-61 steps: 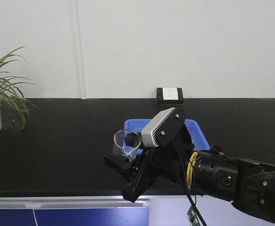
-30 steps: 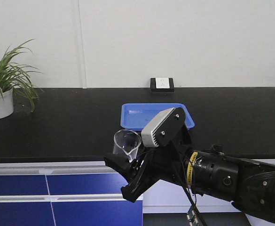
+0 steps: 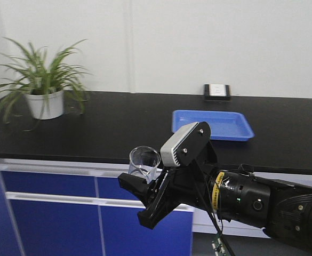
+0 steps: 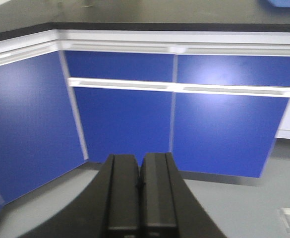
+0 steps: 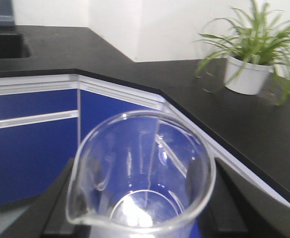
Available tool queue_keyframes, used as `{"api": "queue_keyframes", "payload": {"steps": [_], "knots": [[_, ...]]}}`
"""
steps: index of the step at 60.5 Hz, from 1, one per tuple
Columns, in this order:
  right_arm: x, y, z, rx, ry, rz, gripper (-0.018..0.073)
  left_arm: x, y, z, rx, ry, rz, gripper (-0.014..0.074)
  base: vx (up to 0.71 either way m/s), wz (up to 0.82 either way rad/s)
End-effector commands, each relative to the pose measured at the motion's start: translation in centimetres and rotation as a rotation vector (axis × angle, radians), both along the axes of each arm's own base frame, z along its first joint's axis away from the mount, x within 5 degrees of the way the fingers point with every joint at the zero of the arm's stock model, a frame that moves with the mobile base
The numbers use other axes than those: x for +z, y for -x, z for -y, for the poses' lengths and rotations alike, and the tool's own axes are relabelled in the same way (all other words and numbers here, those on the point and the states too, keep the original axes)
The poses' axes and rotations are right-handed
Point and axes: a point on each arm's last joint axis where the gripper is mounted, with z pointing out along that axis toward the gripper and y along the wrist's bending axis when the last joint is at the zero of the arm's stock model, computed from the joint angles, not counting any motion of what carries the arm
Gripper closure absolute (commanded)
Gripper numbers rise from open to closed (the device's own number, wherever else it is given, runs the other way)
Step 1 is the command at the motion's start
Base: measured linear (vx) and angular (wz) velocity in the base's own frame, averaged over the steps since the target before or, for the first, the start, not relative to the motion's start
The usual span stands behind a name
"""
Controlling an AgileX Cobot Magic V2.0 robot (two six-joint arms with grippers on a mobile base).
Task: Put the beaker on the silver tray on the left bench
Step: 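Hold the beaker raised in the right gripper while the base drives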
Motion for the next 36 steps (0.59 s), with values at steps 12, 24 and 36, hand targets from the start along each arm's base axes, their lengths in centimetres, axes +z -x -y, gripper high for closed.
{"api": "queue_keyframes", "payload": {"steps": [12,24,36], "knots": [[2.90,0.66,0.16,0.020,-0.083,0.062,0.0571,0.09,-0.19,-0.02,0.003,0.005,0.066,0.0595,-0.06,0.49],[2.90,0.66,0.16,0.020,-0.083,0.062,0.0571,0.09,-0.19,-0.02,0.003,0.005,0.066,0.0595,-0.01,0.72],[2.90,0.66,0.16,0.020,-0.083,0.062,0.0571,0.09,-0.19,-0.02,0.003,0.005,0.066,0.0595,0.05,0.96]]}}
